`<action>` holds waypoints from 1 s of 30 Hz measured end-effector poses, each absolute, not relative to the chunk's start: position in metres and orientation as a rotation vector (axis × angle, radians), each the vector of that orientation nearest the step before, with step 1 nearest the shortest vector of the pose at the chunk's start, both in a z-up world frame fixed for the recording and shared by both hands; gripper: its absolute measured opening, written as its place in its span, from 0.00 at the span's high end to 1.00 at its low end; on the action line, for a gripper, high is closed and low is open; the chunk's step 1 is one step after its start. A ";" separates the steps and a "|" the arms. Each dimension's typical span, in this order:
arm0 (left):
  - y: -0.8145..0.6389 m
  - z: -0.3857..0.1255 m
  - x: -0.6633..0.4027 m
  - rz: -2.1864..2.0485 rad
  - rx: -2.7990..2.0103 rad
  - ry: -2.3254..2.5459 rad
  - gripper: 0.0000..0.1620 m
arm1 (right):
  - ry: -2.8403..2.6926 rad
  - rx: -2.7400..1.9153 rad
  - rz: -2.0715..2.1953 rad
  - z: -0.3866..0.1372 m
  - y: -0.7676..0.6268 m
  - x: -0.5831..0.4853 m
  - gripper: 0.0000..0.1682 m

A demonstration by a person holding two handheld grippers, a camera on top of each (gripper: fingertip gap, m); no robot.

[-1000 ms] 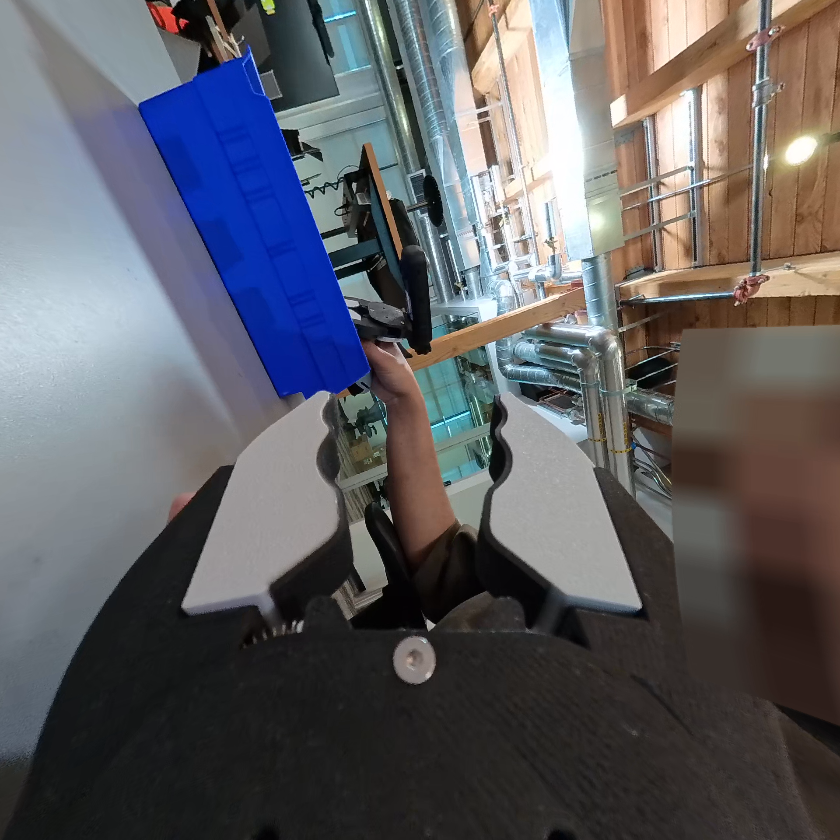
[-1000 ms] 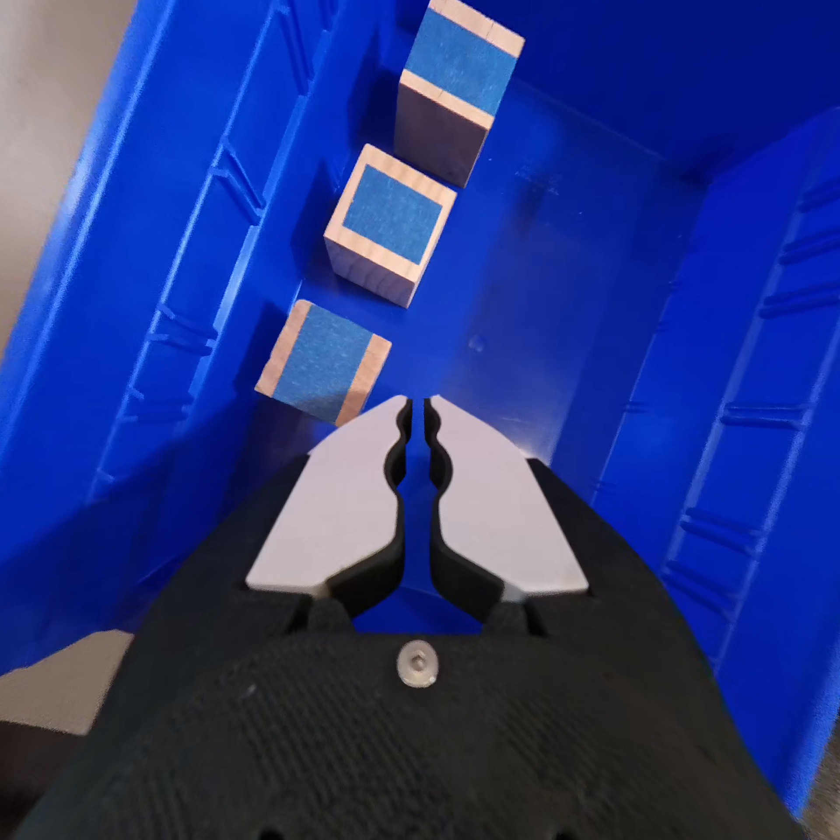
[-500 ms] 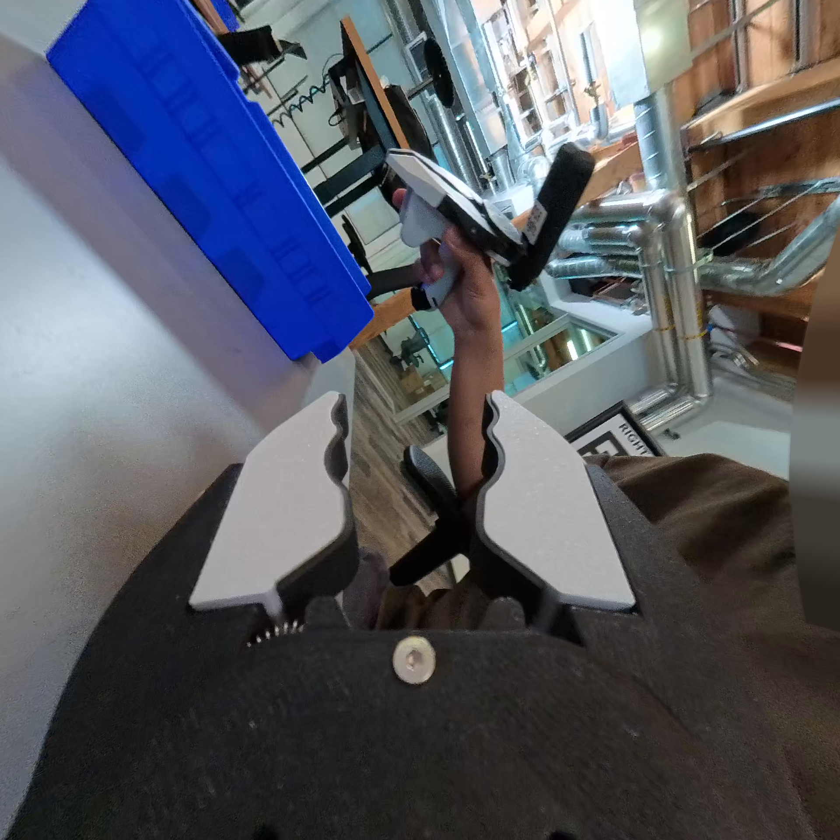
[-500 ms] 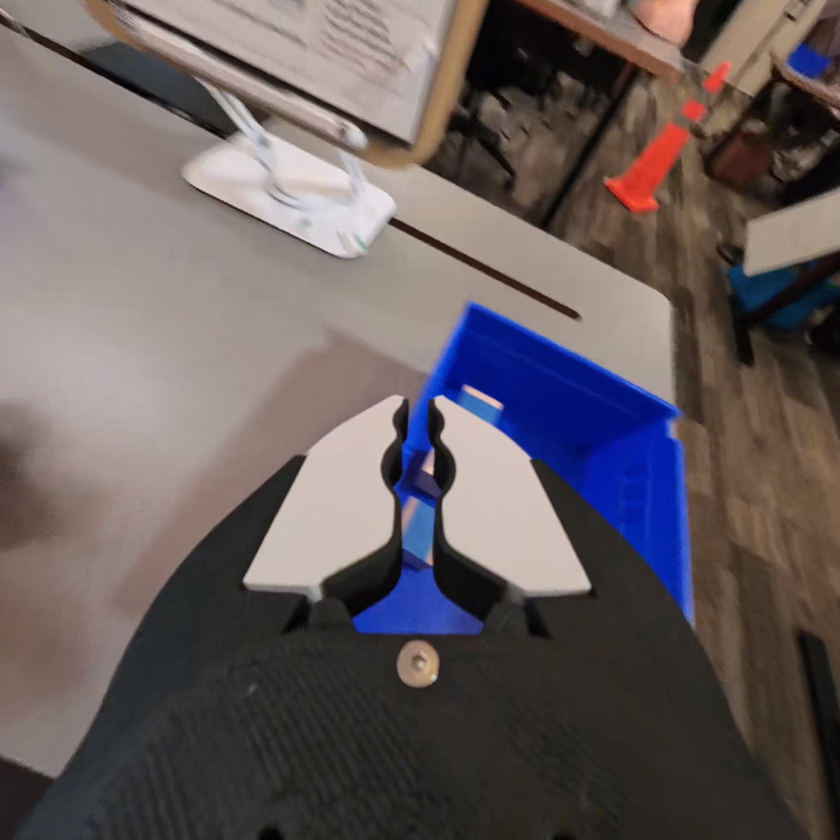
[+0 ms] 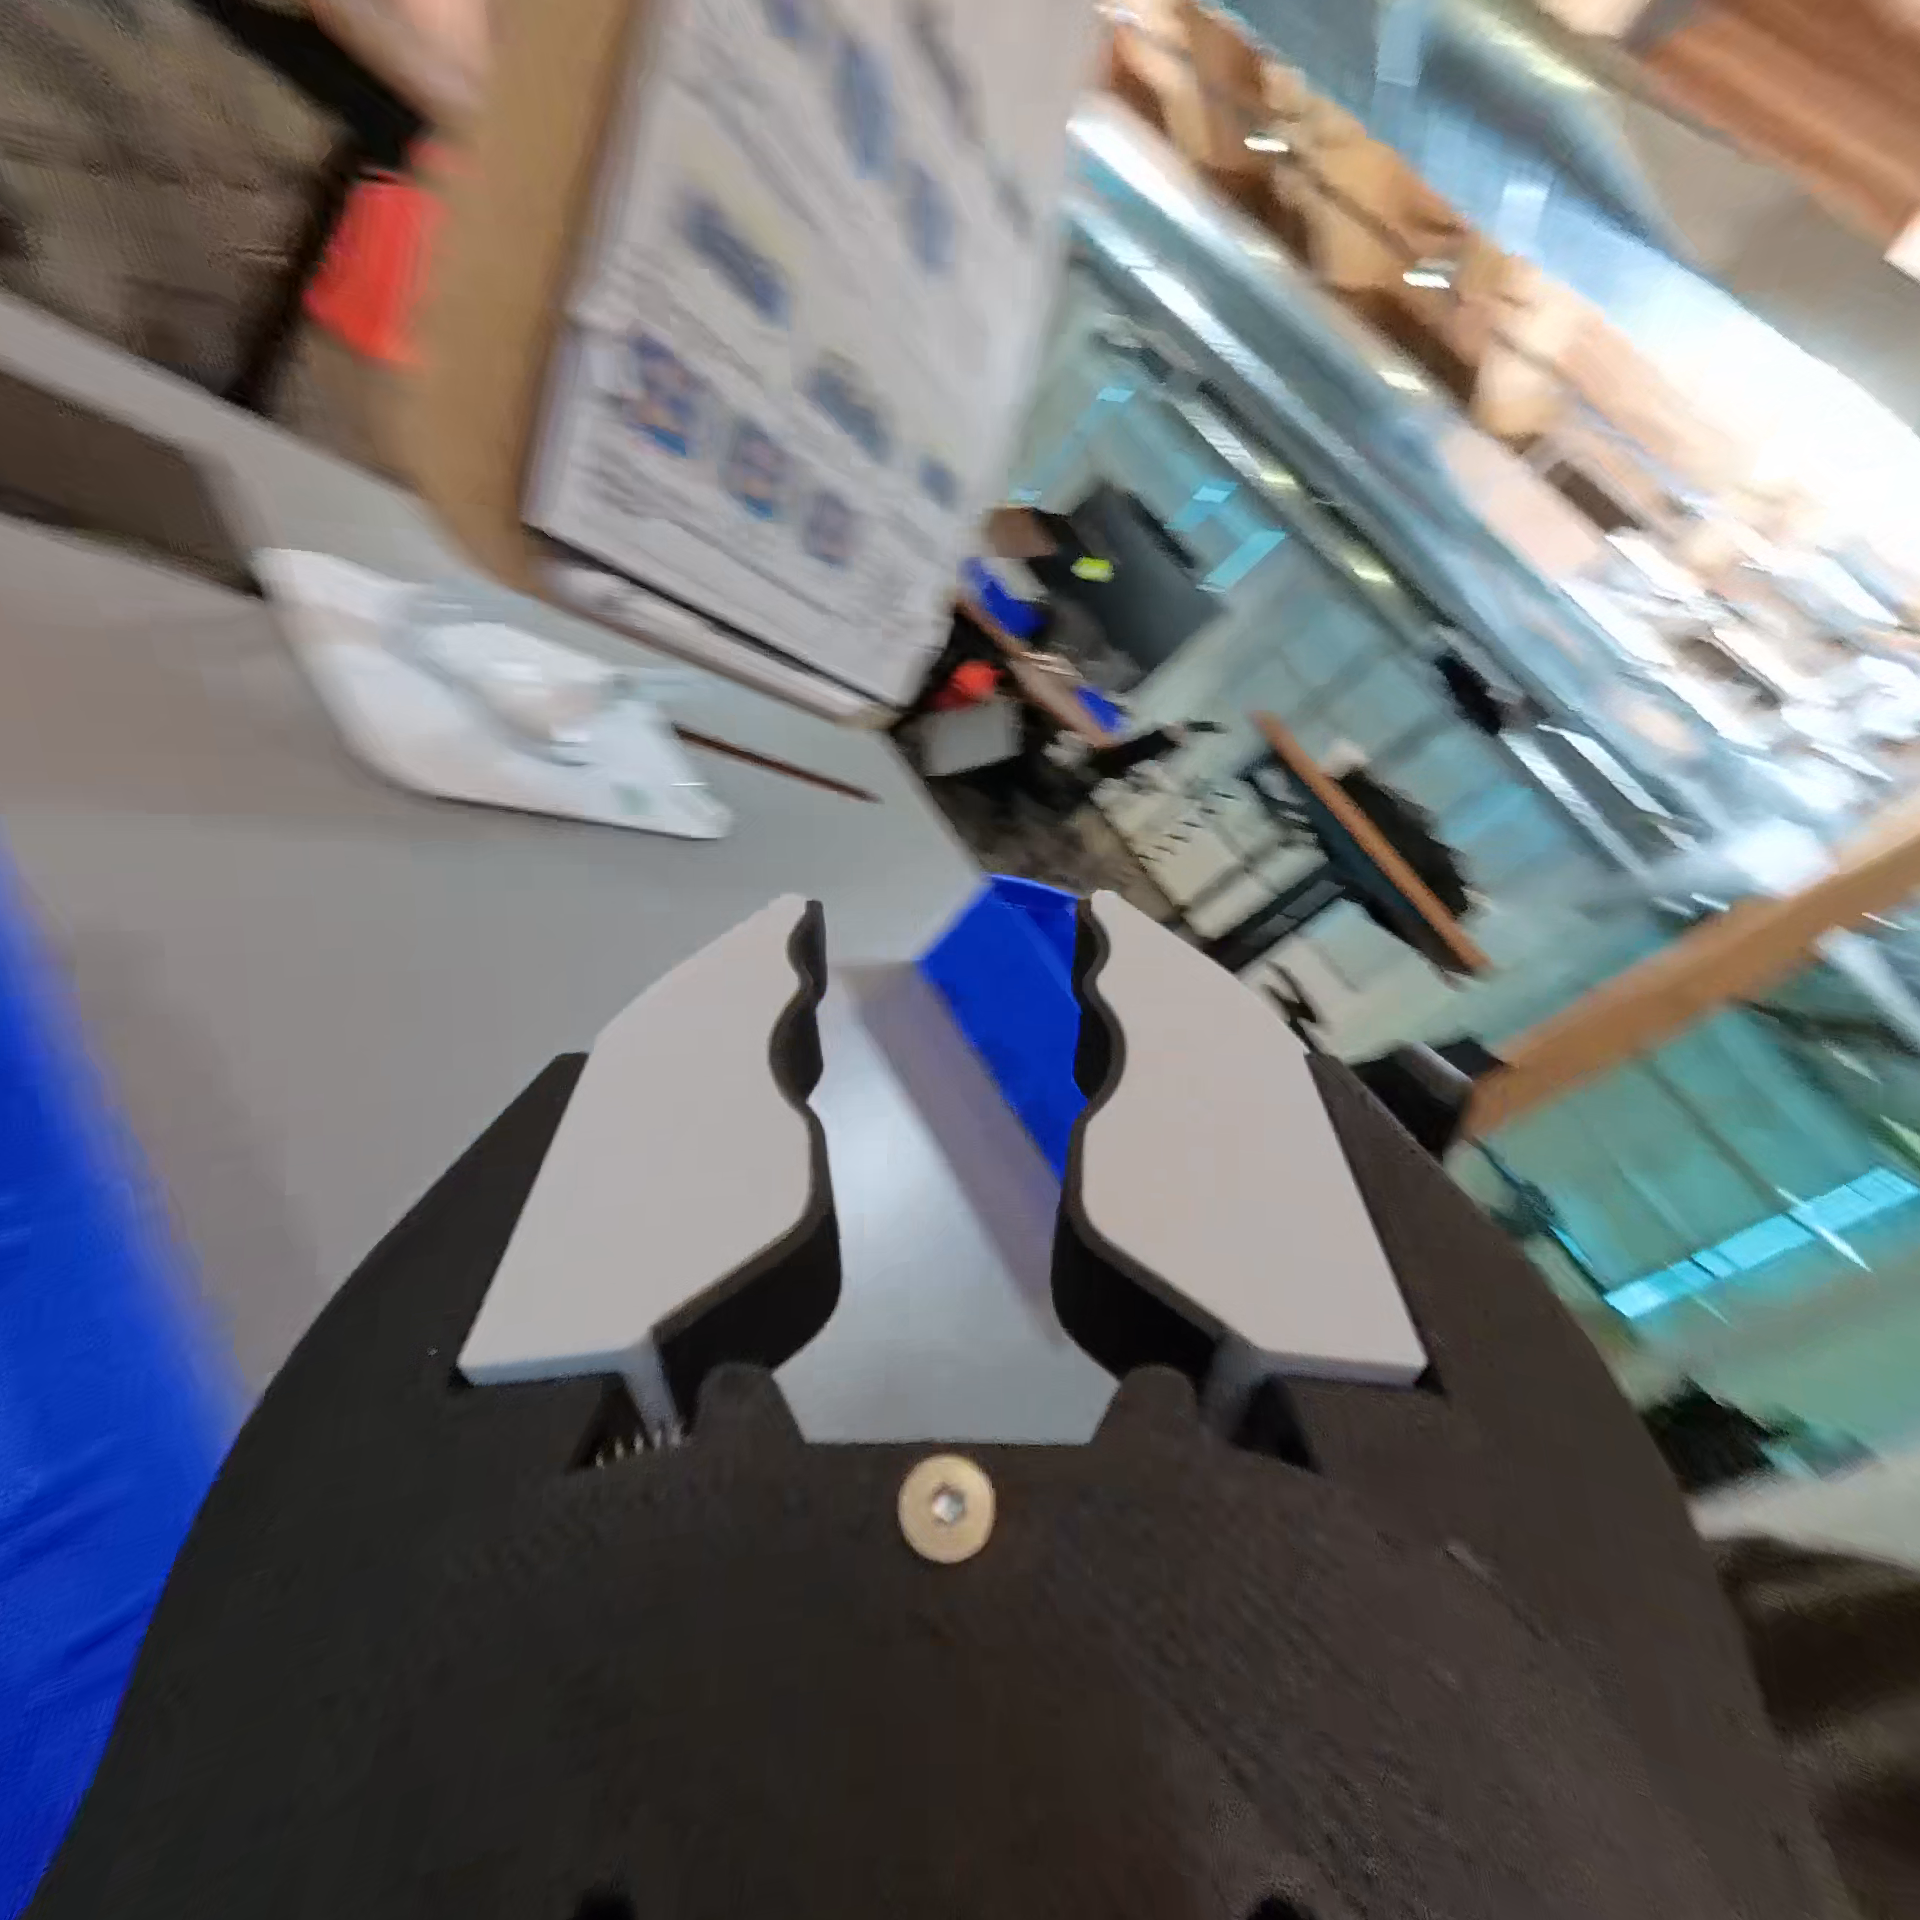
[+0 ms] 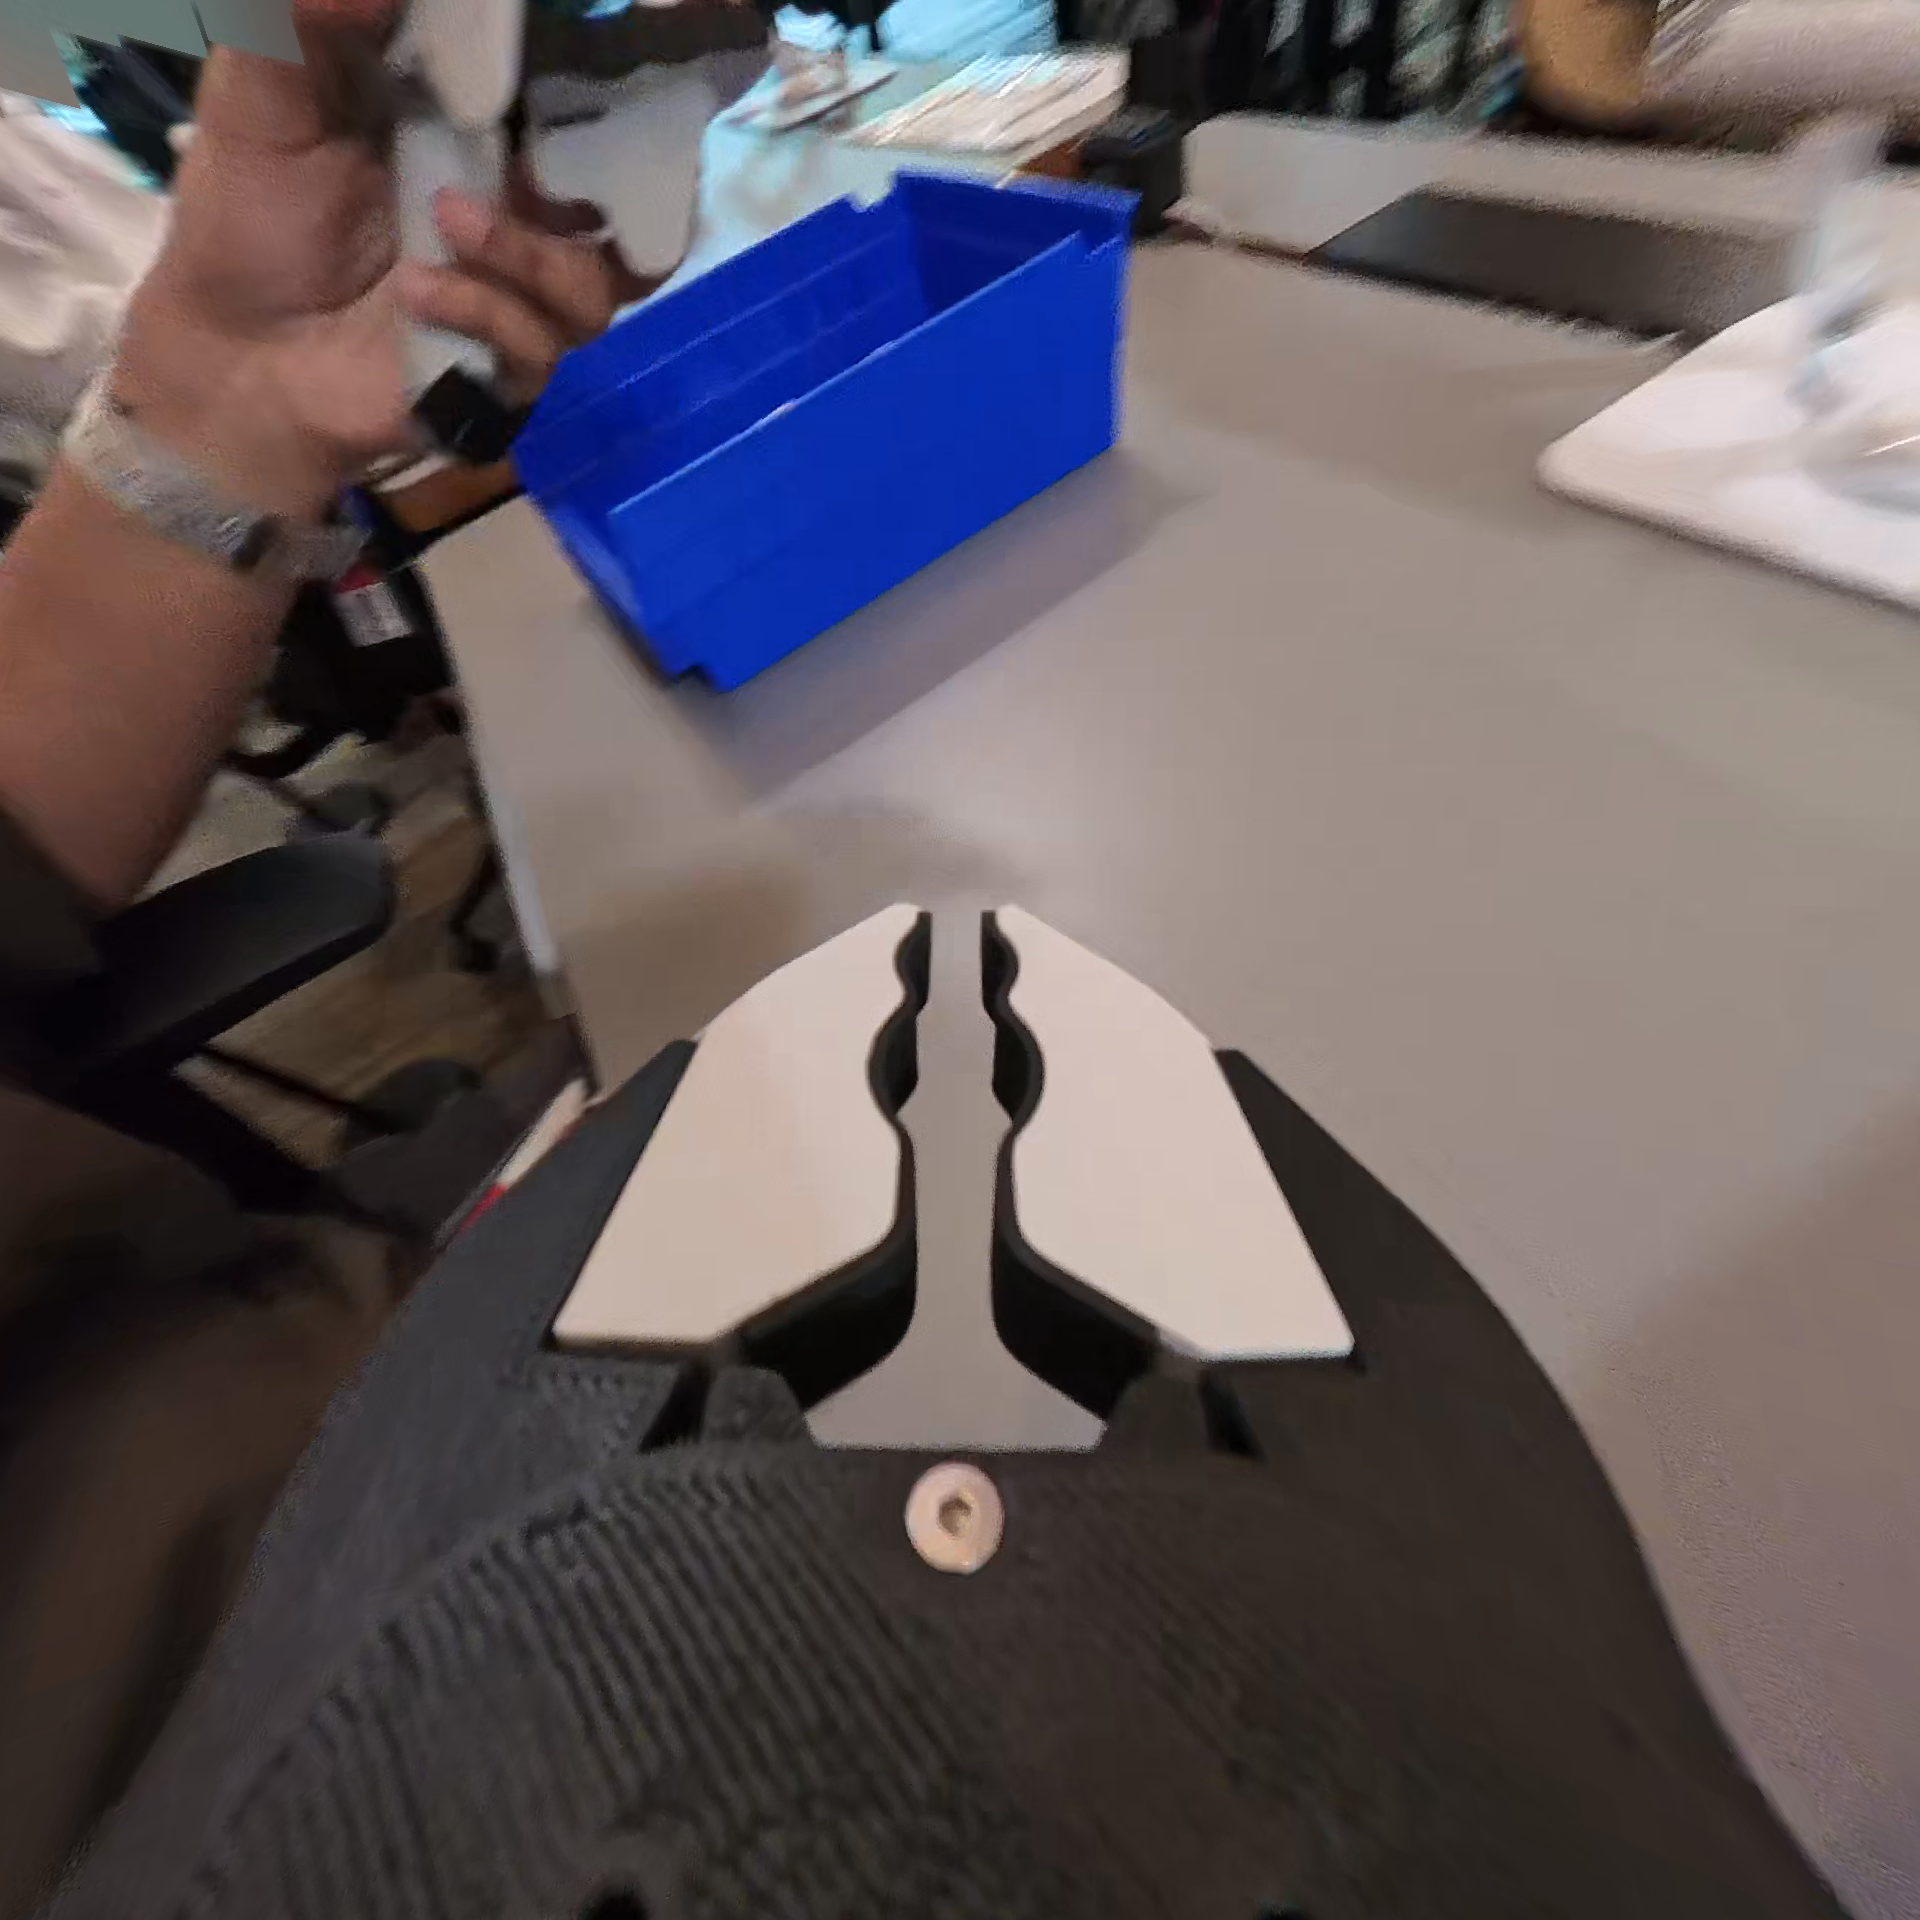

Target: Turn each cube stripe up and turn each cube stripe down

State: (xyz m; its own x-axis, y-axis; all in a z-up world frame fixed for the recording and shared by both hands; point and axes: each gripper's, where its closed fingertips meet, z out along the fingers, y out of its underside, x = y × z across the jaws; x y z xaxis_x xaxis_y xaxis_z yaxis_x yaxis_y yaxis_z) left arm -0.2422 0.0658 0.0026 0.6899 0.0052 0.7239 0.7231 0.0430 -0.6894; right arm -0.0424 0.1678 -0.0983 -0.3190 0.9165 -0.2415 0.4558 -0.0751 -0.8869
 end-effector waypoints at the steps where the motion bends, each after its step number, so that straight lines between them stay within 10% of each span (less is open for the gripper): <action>1: 0.051 -0.006 -0.264 -0.552 -1.474 -0.715 0.71 | -1.808 -1.486 1.431 -0.105 0.154 -0.042 0.93; 16: -0.091 -0.170 -0.406 0.646 -2.194 -1.223 0.58 | -2.029 -1.450 1.524 -0.143 0.085 -0.033 0.91; 30: -0.086 -0.196 -0.411 0.550 -2.337 -1.258 0.66 | -2.038 -1.517 1.596 -0.153 0.081 -0.031 0.91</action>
State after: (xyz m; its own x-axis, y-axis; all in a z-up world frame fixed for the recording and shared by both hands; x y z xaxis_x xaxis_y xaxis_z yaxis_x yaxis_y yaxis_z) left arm -0.4113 -0.0858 -0.1960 0.5102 0.8486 -0.1398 0.6790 -0.4972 -0.5402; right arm -0.0308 0.0813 -0.1525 -0.4812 0.7586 -0.4393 0.6084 -0.0718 -0.7904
